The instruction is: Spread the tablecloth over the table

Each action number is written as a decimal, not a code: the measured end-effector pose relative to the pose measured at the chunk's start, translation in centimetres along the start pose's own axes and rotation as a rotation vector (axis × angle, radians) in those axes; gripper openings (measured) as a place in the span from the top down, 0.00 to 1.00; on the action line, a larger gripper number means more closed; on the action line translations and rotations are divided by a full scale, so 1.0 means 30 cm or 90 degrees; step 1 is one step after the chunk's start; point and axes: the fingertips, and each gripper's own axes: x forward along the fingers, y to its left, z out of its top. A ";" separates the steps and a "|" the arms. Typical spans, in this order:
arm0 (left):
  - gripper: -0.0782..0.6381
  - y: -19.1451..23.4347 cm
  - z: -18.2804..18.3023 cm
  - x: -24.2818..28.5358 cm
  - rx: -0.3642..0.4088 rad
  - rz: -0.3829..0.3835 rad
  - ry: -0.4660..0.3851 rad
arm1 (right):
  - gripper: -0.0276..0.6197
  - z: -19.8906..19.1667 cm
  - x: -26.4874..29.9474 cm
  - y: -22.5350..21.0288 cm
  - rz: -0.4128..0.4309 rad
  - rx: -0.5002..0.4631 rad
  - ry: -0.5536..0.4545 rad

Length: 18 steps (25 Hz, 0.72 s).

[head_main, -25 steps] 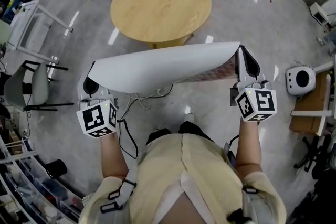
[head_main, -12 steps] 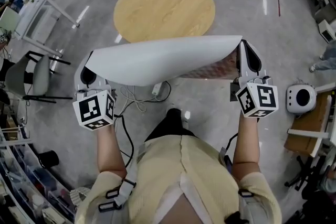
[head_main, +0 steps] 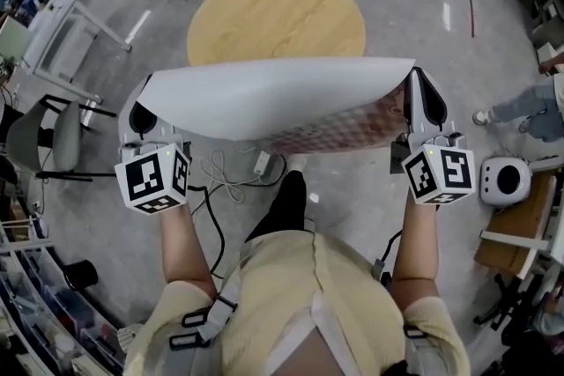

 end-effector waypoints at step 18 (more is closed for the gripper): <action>0.88 0.065 -0.031 0.791 0.003 -0.020 0.010 | 0.95 -0.066 0.686 -0.192 -0.004 0.008 0.038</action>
